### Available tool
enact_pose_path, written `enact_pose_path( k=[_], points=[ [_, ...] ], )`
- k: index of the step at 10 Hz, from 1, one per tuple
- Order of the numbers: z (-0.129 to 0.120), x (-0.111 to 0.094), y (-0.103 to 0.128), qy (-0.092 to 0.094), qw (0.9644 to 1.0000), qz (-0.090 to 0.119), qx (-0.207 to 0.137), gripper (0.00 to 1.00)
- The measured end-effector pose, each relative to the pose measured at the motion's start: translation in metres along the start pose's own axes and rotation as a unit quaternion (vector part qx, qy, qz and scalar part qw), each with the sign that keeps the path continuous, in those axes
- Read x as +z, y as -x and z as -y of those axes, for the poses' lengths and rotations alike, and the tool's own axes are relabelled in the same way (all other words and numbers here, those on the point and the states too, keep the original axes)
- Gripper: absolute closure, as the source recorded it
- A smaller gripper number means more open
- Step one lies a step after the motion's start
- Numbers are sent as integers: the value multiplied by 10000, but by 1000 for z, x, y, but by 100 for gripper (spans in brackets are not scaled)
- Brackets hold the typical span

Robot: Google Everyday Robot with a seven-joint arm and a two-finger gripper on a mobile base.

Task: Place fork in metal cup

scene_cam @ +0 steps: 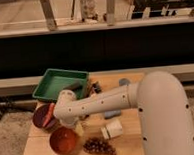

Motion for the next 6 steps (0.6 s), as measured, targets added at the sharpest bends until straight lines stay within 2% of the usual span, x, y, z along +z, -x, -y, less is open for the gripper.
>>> enact_pose_path(
  k=[6],
  points=[
    [3,8,-14,-15,9999,-74,70,20]
  ],
)
